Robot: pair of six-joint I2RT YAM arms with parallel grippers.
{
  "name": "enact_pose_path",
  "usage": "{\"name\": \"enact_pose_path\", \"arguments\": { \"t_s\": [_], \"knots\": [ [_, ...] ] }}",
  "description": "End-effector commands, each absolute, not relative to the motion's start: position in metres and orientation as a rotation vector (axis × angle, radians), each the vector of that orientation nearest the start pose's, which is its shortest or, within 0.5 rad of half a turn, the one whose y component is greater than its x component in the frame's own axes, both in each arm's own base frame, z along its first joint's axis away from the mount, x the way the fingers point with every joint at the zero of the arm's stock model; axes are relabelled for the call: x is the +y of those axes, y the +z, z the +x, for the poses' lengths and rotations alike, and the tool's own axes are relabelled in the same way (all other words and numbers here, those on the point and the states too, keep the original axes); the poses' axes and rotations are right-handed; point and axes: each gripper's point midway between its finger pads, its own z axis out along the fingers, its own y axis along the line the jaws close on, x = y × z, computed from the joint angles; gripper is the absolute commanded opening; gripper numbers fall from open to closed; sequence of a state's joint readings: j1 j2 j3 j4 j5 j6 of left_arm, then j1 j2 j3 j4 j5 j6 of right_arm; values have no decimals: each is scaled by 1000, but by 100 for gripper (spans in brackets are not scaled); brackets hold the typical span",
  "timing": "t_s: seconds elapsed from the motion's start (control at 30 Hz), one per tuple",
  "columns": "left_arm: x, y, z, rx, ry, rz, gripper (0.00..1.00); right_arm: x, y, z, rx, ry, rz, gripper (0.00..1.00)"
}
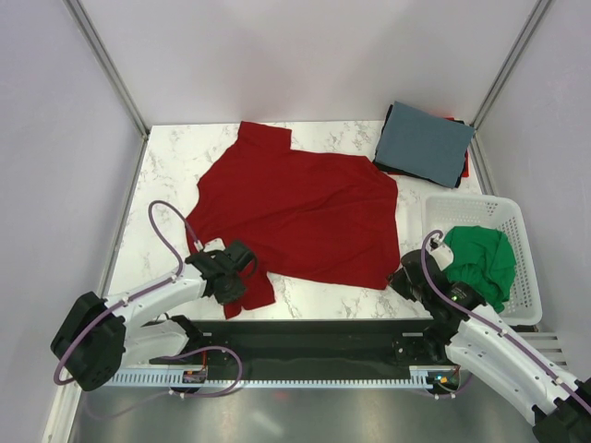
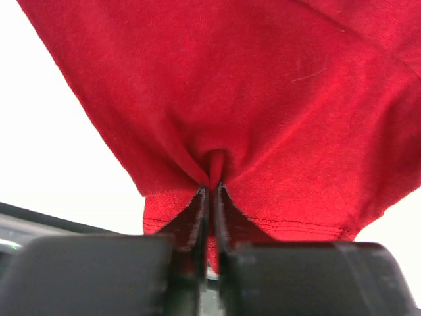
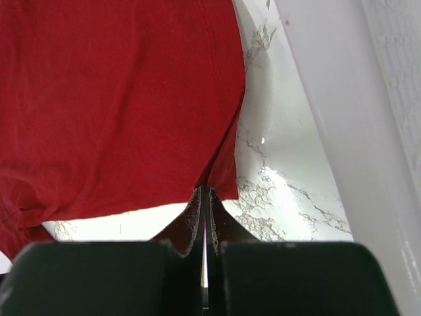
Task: Fold and stack the t-shirts
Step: Flatten the tshirt out, then fold the tshirt
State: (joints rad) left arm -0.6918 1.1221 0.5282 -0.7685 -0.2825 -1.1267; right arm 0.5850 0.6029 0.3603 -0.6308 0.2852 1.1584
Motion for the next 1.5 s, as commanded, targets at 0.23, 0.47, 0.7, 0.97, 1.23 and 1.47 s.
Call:
{"name": "enact_pose_path", "arguments": {
  "t_s": [0.23,0.47,0.7,0.97,1.23,1.47],
  "knots": [
    [-102,106,161,2496,-216,-579,2,106,118,173,2230,592,762,0],
    [-85,190,142,2404,-322,-531,2,86,167,151,2177,604,792,0],
    [-67,210,113,2391,-385,-512,2,69,205,124,2118,675,827,0],
    [-89,188,117,2494,-398,-336,2,81,179,114,2211,714,785,0],
    [-126,170,163,2600,-294,-58,2,86,163,142,2222,601,773,0],
    [-124,194,232,2562,-307,35,2,83,173,180,2198,415,716,0]
  ]
}}
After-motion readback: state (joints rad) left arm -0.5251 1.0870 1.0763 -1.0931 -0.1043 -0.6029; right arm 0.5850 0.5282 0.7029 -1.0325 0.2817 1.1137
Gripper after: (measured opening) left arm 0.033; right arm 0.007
